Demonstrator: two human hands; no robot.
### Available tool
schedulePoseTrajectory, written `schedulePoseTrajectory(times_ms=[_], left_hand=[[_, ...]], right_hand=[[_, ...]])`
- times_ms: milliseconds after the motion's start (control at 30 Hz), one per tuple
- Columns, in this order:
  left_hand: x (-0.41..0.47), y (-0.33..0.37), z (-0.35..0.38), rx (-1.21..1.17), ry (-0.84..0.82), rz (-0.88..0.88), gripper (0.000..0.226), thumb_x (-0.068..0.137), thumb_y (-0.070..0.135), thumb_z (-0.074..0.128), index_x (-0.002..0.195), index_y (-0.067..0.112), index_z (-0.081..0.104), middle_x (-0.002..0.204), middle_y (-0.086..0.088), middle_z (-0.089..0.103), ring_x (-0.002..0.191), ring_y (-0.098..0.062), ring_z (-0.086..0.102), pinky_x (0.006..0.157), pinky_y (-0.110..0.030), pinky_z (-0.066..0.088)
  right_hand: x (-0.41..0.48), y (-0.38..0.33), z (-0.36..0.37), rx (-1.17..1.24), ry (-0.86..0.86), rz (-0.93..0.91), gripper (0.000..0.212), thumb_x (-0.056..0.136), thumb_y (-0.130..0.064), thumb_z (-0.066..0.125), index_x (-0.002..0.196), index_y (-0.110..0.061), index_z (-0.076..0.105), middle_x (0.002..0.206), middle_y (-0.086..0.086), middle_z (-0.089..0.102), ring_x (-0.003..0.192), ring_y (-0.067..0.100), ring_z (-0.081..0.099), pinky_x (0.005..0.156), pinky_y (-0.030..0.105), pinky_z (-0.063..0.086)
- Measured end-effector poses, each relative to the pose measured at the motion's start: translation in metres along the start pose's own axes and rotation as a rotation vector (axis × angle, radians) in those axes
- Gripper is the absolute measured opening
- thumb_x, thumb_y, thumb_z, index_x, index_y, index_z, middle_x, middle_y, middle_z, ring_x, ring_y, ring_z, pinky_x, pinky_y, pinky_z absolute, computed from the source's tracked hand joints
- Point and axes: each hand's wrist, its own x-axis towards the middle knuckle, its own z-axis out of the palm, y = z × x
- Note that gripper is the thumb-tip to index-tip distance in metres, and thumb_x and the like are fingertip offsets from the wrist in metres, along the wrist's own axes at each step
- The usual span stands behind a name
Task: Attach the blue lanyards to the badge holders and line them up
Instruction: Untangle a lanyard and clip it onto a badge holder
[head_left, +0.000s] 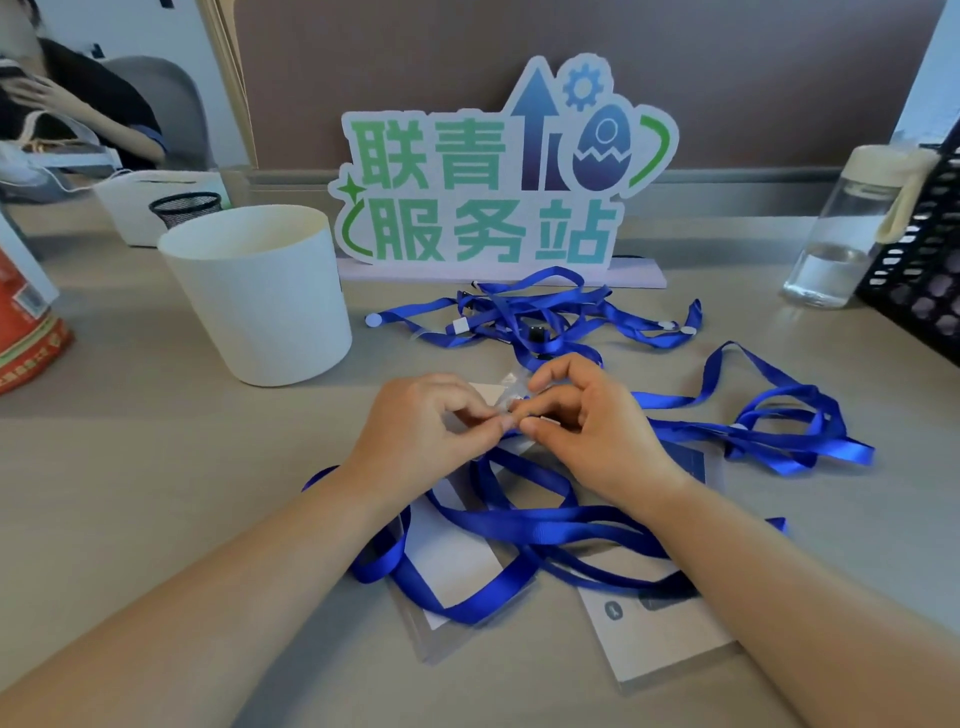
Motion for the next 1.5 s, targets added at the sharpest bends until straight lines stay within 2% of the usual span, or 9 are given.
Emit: schedulePoseTrajectory(times_ms=[200, 367, 533, 667, 833, 1200, 1300, 1367, 1500], left_hand=[[-0.002, 0.004, 0.002, -0.053, 0.009, -0.086, 0.022, 0.080, 0.019, 0.071, 0.064, 0.034, 0.067, 0.065, 0.012, 0.065, 0.065, -0.005, 0.060, 0.062, -0.017, 0.047], [-0.002, 0.009, 0.003, -0.265, -0.010, -0.266, 0.019, 0.084, 0.012, 0.065, 0.071, 0.025, 0.071, 0.070, 0.001, 0.068, 0.064, -0.020, 0.066, 0.057, -0.037, 0.059], [0.000, 0.011, 0.001, -0.268, -0.064, -0.249, 0.023, 0.085, 0.012, 0.063, 0.071, 0.030, 0.069, 0.069, 0.008, 0.069, 0.062, -0.005, 0.064, 0.054, -0.013, 0.050], [0.002, 0.008, 0.002, -0.264, -0.070, -0.268, 0.022, 0.085, 0.014, 0.064, 0.072, 0.031, 0.069, 0.070, 0.010, 0.068, 0.066, -0.002, 0.063, 0.057, -0.013, 0.051], [0.001, 0.009, 0.002, -0.278, -0.071, -0.266, 0.020, 0.086, 0.013, 0.063, 0.072, 0.027, 0.068, 0.072, 0.001, 0.069, 0.063, -0.003, 0.061, 0.054, -0.008, 0.046], [0.003, -0.002, 0.004, -0.249, 0.013, -0.251, 0.014, 0.085, 0.011, 0.063, 0.074, 0.013, 0.070, 0.063, 0.012, 0.065, 0.059, 0.000, 0.058, 0.060, -0.016, 0.050], [0.003, -0.007, 0.005, -0.138, 0.031, -0.149, 0.012, 0.085, 0.010, 0.062, 0.074, 0.010, 0.066, 0.077, 0.012, 0.062, 0.072, 0.004, 0.054, 0.068, -0.007, 0.042], [0.004, -0.012, 0.004, -0.051, -0.012, -0.054, 0.014, 0.086, 0.016, 0.059, 0.073, 0.019, 0.058, 0.101, 0.022, 0.055, 0.095, 0.012, 0.048, 0.081, 0.000, 0.031], [0.005, -0.020, 0.003, -0.003, -0.200, 0.060, 0.010, 0.087, 0.034, 0.041, 0.077, 0.033, 0.043, 0.134, 0.022, 0.035, 0.135, 0.005, 0.020, 0.105, -0.006, 0.017]], right_hand=[[-0.001, -0.003, 0.004, 0.054, 0.032, 0.003, 0.032, 0.085, 0.005, 0.058, 0.083, -0.024, 0.044, 0.087, 0.008, 0.069, 0.079, 0.005, 0.069, 0.065, 0.013, 0.050], [0.000, -0.003, 0.005, 0.083, 0.055, -0.014, 0.032, 0.084, 0.006, 0.058, 0.080, -0.021, 0.043, 0.086, 0.007, 0.067, 0.080, 0.001, 0.068, 0.068, 0.010, 0.050], [0.002, 0.000, 0.005, 0.075, 0.057, -0.026, 0.033, 0.084, 0.007, 0.058, 0.080, -0.021, 0.042, 0.081, 0.005, 0.064, 0.082, 0.005, 0.069, 0.072, 0.014, 0.052], [0.003, 0.001, 0.005, 0.064, 0.051, -0.023, 0.033, 0.083, 0.009, 0.058, 0.079, -0.020, 0.041, 0.076, 0.002, 0.062, 0.087, 0.016, 0.069, 0.081, 0.024, 0.055], [0.003, 0.000, 0.004, 0.074, 0.036, -0.020, 0.033, 0.083, 0.010, 0.057, 0.078, -0.018, 0.040, 0.075, 0.001, 0.062, 0.084, 0.011, 0.069, 0.077, 0.019, 0.054], [0.004, -0.003, -0.001, 0.067, -0.001, 0.045, 0.027, 0.085, 0.004, 0.058, 0.081, -0.018, 0.042, 0.080, 0.000, 0.067, 0.080, 0.008, 0.069, 0.074, 0.015, 0.053], [0.005, -0.002, -0.002, 0.062, 0.003, 0.055, 0.025, 0.085, 0.003, 0.058, 0.082, -0.016, 0.043, 0.080, 0.002, 0.067, 0.077, 0.003, 0.069, 0.072, 0.014, 0.053], [0.005, -0.001, -0.001, 0.068, 0.008, 0.050, 0.026, 0.084, 0.004, 0.058, 0.081, -0.017, 0.043, 0.077, 0.003, 0.064, 0.074, 0.002, 0.067, 0.072, 0.015, 0.052], [0.004, 0.000, 0.000, 0.110, -0.010, 0.035, 0.028, 0.083, 0.009, 0.056, 0.080, -0.016, 0.043, 0.074, 0.006, 0.059, 0.082, 0.016, 0.067, 0.080, 0.022, 0.053]])
